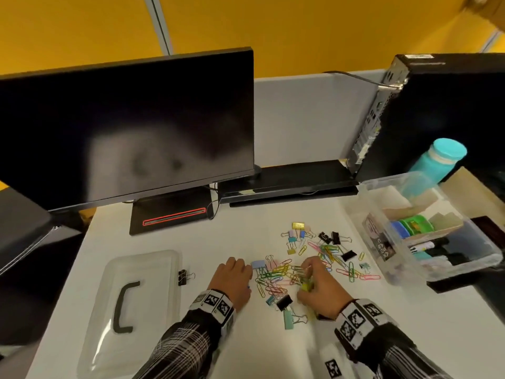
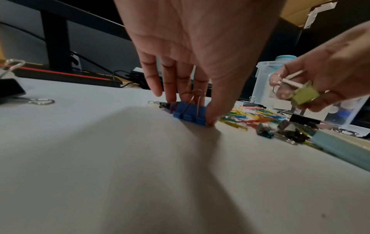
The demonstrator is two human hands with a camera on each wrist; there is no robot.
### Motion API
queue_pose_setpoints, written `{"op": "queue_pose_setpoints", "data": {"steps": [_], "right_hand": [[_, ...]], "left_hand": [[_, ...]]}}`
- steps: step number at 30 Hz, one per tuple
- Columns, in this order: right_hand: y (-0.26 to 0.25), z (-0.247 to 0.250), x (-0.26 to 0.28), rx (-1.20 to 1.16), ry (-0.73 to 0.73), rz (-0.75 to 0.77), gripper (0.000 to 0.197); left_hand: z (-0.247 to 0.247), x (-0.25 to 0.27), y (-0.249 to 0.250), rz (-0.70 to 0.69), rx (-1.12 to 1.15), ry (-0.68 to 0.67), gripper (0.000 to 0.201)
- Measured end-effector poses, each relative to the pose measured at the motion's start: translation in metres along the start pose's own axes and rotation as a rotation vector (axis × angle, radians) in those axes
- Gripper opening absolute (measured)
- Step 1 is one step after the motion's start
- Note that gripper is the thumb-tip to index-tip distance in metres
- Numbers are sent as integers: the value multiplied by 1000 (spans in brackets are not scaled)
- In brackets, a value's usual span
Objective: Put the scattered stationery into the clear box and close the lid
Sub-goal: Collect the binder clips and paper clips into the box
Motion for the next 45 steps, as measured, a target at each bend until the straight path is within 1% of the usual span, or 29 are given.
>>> {"op": "queue_pose_setpoints", "data": {"steps": [2,3,5,6,7,8,9,10,11,12,14,16,17,19,21,22,24,26,28,30,32,33,34,36,37,39,41,43,45], "right_hand": [[4,6,3,-366,-74,-115,43],[6,7,5,-621,-112,-151,42],[8,9,11,-1134,-177,-176,49],[9,11,15,-1277,-202,-164,53],[8,12,17,-1343,-219,-143,53],[6,12,19,-1344,-230,-124,48],[3,10,21,-1280,-230,-118,38],[1,7,22,-1137,-211,-122,28],[0,5,23,-916,-184,-109,19],[-1,2,23,-646,-154,-64,15],[-4,-6,23,-126,-133,103,24],[-9,-18,24,316,-197,238,39],[-11,-23,24,484,-219,263,46],[-12,-30,21,654,-218,278,52],[-15,-34,18,699,-182,319,47],[-16,-35,17,692,-174,335,44],[-15,-35,18,588,-153,341,40],[-12,-29,18,307,-98,294,34],[-8,-19,18,-53,-74,177,26],[-7,-8,19,-496,-130,45,22],[-5,2,23,-927,-186,-43,32],[-3,6,25,-1071,-200,-57,37],[-1,10,27,-1140,-208,-62,41],[4,14,30,-1118,-187,-87,36],[8,14,31,-1054,-167,-122,27],[15,16,30,-844,-130,-187,13],[22,18,29,-586,-118,-164,18],[24,19,27,-328,-131,-68,17],[22,16,28,-32,-158,-3,20]], "left_hand": [[1,1,-1,-20,4,2,35],[0,1,-2,-31,10,-8,38],[-1,2,-3,-63,20,-30,40],[-1,4,-3,-82,20,-38,37],[-1,5,-4,-99,23,-44,32],[-1,7,-4,-110,43,-49,27],[1,10,-5,-117,77,-49,23],[3,12,-6,-116,122,-40,21],[5,15,-8,-107,175,-21,19],[7,17,-11,-89,244,7,17],[12,21,-18,-33,427,103,10],[17,24,-29,37,661,224,16],[20,25,-35,67,784,285,18],[21,27,-46,122,956,367,14],[20,29,-52,139,976,389,14],[20,29,-53,120,930,376,13],[17,27,-48,29,744,286,13],[12,23,-35,-52,518,145,36],[9,15,-21,-99,334,76,53],[7,5,-8,-154,186,75,52],[5,-3,-1,-153,68,48,43],[4,-5,1,-143,43,35,39],[3,-6,1,-136,54,35,36],[5,-4,0,-129,213,108,30],[6,0,-4,-100,379,145,28],[10,8,-17,-14,711,234,28],[15,16,-34,86,978,332,28],[19,21,-55,175,1059,414,26],[20,24,-73,230,1007,418,33]]}}
Point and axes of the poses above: each hand's wrist, its own x-axis away from the middle knuckle, its own z-axis out of the back of the hand, y = z × x, the point moved 4 cm from there along -x, towards the middle knuckle, and after that the axes turned 12 degrees about x, right-handed, at the moved point
